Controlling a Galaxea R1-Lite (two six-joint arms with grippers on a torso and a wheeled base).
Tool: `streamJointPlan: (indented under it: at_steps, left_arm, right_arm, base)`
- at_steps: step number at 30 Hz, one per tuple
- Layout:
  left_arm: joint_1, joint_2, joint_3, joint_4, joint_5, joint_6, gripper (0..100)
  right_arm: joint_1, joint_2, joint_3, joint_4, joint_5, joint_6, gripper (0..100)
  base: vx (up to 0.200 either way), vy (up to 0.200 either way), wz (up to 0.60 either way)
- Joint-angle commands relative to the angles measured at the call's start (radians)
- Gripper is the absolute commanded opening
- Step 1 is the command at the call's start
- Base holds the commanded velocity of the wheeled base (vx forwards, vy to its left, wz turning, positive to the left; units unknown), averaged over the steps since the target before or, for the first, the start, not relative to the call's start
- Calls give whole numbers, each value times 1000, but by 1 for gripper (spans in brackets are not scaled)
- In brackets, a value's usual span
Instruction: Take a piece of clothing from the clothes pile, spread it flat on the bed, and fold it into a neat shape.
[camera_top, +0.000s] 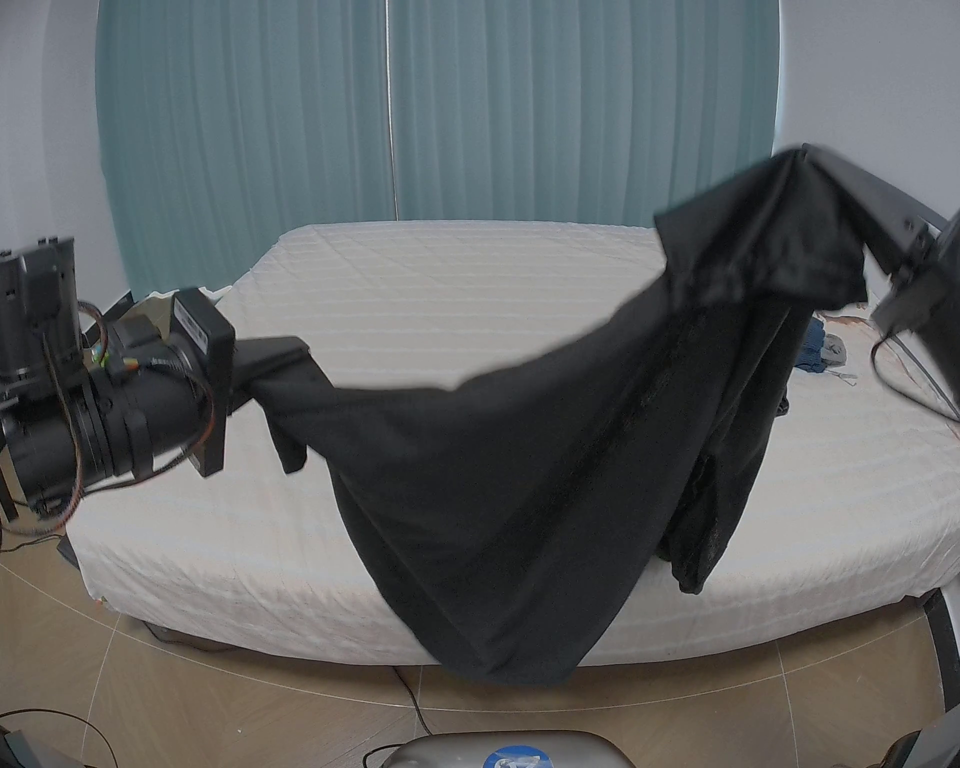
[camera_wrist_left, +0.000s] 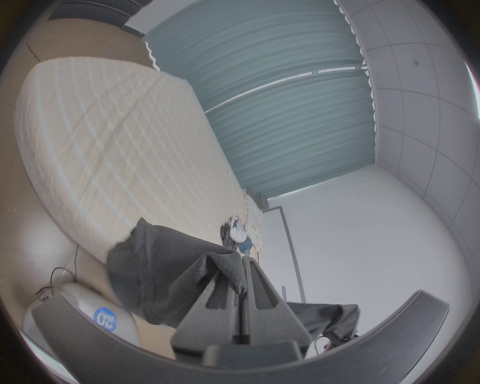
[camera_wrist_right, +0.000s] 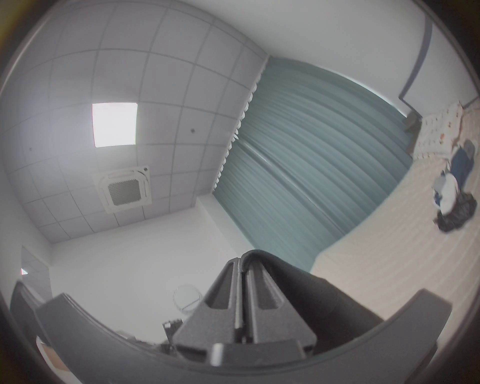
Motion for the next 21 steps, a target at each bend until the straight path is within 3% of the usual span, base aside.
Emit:
streamJointPlan:
  at_steps: [1, 10, 21]
  left_arm:
    - [113, 131, -236, 119, 5, 1, 0]
    - [147, 318, -288, 119, -9, -8, 0]
    - [147, 433, -333, 80, -12, -10, 0]
  right_arm:
    - [-208, 86, -358, 190, 63, 28, 0]
    - [-301, 396, -397, 222, 91, 39, 0]
    - [-326, 641, -409, 61, 78, 30, 0]
  base:
    - [0, 0, 0]
    - [0, 0, 0]
    - [200, 0, 0]
